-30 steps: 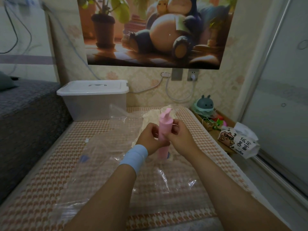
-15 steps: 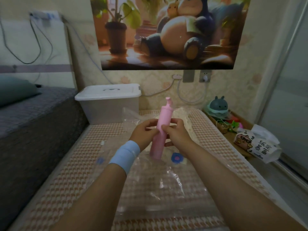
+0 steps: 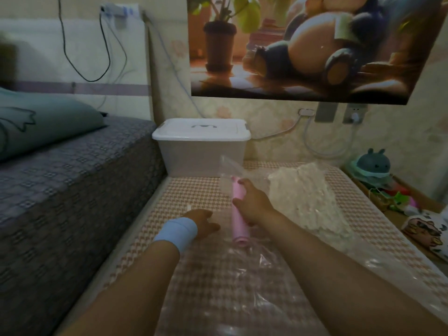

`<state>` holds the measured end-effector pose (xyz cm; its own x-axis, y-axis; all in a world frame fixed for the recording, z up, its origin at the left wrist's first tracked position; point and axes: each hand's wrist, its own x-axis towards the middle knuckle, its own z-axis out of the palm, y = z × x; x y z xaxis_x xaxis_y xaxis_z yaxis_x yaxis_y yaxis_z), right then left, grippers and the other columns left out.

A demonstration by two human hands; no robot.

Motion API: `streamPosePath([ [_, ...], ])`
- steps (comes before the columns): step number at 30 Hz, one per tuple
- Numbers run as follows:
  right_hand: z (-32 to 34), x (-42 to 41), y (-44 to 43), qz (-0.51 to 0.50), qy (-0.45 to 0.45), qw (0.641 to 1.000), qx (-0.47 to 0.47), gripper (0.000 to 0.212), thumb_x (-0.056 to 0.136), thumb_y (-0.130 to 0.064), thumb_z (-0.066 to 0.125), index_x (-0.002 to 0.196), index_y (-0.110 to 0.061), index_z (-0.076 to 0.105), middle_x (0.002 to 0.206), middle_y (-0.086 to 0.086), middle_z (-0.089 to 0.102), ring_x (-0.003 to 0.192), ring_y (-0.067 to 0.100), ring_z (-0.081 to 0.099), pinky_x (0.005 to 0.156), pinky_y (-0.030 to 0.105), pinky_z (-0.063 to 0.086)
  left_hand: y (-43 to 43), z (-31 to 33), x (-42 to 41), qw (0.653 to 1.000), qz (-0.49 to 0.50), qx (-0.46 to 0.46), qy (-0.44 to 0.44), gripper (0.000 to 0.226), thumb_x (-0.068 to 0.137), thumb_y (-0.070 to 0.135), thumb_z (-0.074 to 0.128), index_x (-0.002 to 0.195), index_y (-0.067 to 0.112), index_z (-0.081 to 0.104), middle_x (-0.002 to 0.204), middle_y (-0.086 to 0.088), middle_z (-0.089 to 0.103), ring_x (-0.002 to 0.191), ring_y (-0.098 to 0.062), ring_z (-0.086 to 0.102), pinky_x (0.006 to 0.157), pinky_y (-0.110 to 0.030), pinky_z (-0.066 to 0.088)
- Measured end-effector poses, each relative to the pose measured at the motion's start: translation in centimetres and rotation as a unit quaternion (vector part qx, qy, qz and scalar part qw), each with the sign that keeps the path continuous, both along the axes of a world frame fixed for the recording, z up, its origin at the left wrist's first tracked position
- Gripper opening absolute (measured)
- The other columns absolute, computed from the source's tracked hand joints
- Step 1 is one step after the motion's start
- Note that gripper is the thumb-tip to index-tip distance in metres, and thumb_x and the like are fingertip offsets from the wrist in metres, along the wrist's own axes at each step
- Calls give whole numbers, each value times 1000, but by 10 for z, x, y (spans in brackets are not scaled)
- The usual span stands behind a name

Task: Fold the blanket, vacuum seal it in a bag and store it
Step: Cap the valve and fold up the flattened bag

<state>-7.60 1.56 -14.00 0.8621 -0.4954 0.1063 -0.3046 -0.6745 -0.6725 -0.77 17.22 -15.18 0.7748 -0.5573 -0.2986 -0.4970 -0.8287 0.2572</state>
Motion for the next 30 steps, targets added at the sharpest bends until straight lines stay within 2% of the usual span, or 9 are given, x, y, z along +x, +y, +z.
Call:
streamPosePath([
  [4,-25,7,1,39,108,992,-44,46,97,-32,57,141,-18,53,143,13,54,125,30,55,105,33,44,4,-20,-7,998,-29,33,42,58,90,56,51,135,20,55,140,-8,51,124,-29,51,104,-34,40],
  [7,-25,14,6,50,112,991,-57,53,93,-33,63,142,-18,51,144,10,53,126,27,54,103,29,42,12,-18,4,996,-7,-45,74,49,95,50,46,133,22,57,141,-5,51,125,-28,50,105,-32,38],
  [11,-9,38,22,31,8,999,-18,58,89,-25,64,145,-25,47,139,11,55,114,31,60,88,38,55,27,-8,34,983,45,-174,47,37,100,31,43,134,24,55,143,0,49,127,-25,49,107,-31,37],
  [15,3,79,40,65,-18,997,-43,45,92,-28,62,136,-25,56,136,8,59,111,26,62,83,25,47,31,2,63,888,160,-396,170,41,98,23,46,139,23,46,130,-6,57,106,-25,61,92,-36,50],
  [18,10,109,51,61,-36,997,-4,36,97,-29,58,132,-22,60,135,12,59,100,24,62,67,19,45,24,11,79,824,169,-475,260,39,97,18,52,135,21,46,121,-12,61,101,-29,65,85,-39,54],
  [20,10,126,56,81,-29,996,-3,41,99,-28,56,138,-18,55,142,15,53,112,29,60,79,23,49,20,13,90,807,175,-491,276,35,94,12,55,128,18,50,117,-15,63,103,-31,64,88,-43,55],
  [22,6,138,56,90,-3,996,-22,48,98,-27,57,144,-16,49,148,18,46,126,33,53,97,32,45,17,7,104,853,163,-447,216,33,91,6,54,123,15,55,124,-14,61,110,-29,60,95,-42,50],
  [25,-12,149,50,83,49,994,-47,56,95,-27,63,146,-11,45,148,19,45,132,33,48,104,32,40,15,-8,116,942,109,-301,97,45,92,8,50,135,20,54,140,-5,52,121,-25,53,90,-26,42],
  [30,-51,153,43,71,148,982,-98,74,88,-35,70,150,-12,36,151,20,36,132,36,45,108,37,40,23,-35,125,973,96,-202,60,50,96,14,43,145,28,41,148,1,42,132,-24,44,106,-30,35],
])
